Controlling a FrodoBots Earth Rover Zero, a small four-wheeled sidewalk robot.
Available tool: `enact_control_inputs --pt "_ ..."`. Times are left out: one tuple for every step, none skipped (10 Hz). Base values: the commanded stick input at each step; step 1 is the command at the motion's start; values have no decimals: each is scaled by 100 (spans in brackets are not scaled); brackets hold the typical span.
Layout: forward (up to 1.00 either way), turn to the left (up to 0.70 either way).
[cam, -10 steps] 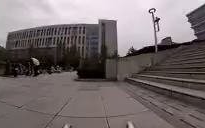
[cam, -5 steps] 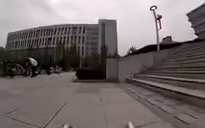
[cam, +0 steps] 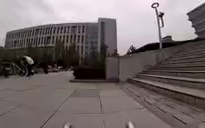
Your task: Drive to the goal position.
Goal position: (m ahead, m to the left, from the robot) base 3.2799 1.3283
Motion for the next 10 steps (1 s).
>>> enact_control_inputs --pt "70 0" --pt "70 0" --pt "70 0" --pt "70 0" --pt "70 0" --pt "70 0" --pt "70 0" --pt "70 1" --pt "70 13" --pt "70 14"
